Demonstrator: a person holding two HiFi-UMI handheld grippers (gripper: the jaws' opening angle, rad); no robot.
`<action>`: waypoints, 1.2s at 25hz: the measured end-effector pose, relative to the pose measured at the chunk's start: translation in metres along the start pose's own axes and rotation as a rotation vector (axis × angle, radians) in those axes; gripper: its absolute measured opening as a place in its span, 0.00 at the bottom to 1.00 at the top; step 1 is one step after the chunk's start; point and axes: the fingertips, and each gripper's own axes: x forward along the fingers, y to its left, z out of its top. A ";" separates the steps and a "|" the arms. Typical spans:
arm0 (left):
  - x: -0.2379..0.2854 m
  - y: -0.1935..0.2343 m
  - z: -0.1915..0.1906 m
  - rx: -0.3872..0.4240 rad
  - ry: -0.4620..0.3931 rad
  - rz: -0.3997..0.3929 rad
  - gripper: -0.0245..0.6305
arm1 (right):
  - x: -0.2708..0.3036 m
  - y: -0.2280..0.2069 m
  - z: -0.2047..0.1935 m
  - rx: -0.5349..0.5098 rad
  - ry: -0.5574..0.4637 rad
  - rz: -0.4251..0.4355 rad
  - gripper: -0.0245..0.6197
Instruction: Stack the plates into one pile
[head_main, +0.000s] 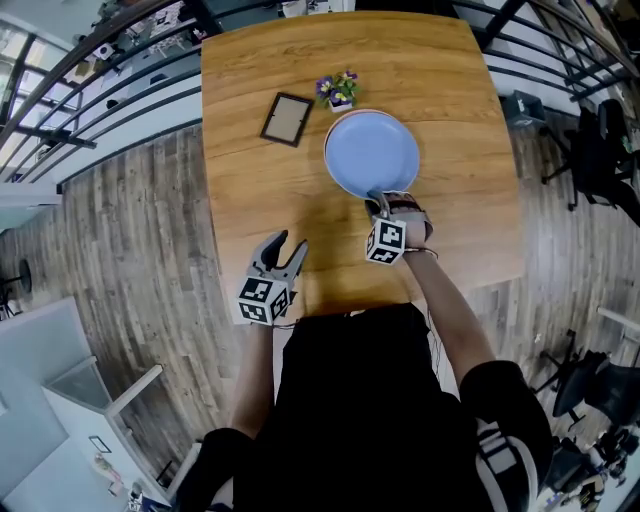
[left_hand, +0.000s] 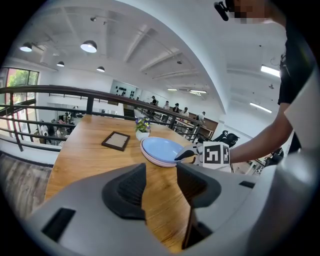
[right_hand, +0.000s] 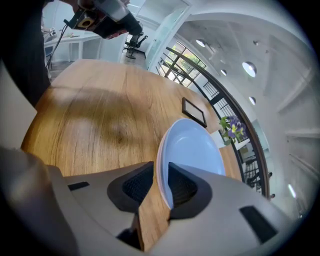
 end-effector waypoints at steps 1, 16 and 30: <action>0.000 -0.001 0.000 0.000 0.000 0.001 0.36 | -0.001 -0.001 0.000 0.013 -0.005 0.003 0.20; -0.002 -0.032 0.007 0.002 -0.050 0.043 0.36 | -0.038 0.001 -0.022 0.109 -0.078 0.013 0.14; -0.001 -0.077 0.009 -0.033 -0.109 0.117 0.23 | -0.100 -0.015 -0.051 0.459 -0.301 0.077 0.05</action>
